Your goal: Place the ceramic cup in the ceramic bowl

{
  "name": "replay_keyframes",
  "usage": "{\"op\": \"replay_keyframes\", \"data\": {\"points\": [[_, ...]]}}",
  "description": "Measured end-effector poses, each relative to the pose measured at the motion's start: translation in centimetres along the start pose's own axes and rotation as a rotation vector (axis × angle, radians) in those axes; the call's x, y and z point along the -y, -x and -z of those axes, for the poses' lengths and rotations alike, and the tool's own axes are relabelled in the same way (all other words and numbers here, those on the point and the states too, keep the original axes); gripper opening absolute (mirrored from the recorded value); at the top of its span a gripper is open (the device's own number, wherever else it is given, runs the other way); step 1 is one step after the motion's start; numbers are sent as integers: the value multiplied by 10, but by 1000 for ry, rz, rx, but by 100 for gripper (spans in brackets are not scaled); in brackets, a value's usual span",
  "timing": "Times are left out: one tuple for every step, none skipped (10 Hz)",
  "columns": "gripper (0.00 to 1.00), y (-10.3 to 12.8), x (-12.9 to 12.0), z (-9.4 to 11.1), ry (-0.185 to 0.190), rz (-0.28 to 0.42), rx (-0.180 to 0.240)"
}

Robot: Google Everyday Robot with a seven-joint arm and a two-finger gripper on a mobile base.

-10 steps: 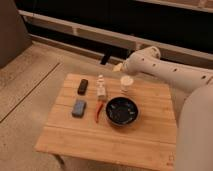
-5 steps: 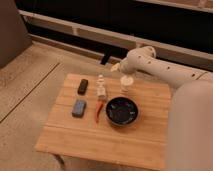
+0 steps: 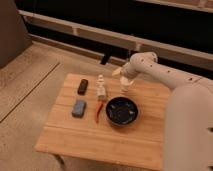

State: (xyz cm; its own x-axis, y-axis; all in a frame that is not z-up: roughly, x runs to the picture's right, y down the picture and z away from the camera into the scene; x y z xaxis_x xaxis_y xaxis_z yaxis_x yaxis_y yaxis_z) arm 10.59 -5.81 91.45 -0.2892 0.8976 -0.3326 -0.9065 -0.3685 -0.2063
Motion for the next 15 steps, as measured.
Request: {"op": "replay_keyframes", "data": {"points": [[65, -5, -1, -6, -6, 9, -17], [65, -10, -1, -14, -12, 17, -37], [65, -14, -1, -18, -16, 20, -50], [65, -18, -1, -23, -22, 26, -65], [60, -23, -1, -27, -25, 27, -85], [49, -29, -1, -29, -19, 28, -114], [41, -34, -3, -30, -9, 28, -132], [31, -37, -4, -31, 1, 27, -148], [20, -36, -4, -30, 7, 23, -154], [9, -35, -3, -29, 11, 20, -155], [7, -34, -3, -28, 12, 18, -155], [6, -33, -1, -27, 14, 14, -154], [6, -34, -1, -27, 15, 13, -154], [6, -34, -1, -26, 17, 11, -153], [6, -35, -1, -26, 16, 11, -154]]}}
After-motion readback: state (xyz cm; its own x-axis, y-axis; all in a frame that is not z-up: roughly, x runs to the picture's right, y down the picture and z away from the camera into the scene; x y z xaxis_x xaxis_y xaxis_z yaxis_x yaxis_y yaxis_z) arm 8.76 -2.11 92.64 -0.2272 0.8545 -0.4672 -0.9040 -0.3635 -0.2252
